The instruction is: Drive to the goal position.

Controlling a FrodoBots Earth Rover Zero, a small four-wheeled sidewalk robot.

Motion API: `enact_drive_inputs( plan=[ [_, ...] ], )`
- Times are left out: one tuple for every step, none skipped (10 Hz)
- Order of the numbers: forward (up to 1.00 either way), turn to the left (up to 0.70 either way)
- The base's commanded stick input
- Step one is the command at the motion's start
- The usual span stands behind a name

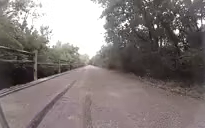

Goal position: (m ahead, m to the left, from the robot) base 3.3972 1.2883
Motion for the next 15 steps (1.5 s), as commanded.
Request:
enact_drive_inputs(
  plan=[
    [0.07,0.0],
    [0.07,0.0],
    [0.07,0.0],
    [0.07,0.0],
    [0.07,0.0],
    [0.07,0.0],
    [0.07,0.0],
    [0.07,0.0],
    [0.07,0.0],
    [0.07,0.0],
    [0.07,0.0],
    [0.07,0.0],
    [0.07,0.0],
    [0.07,0.0],
    [0.07,0.0]
  ],
)
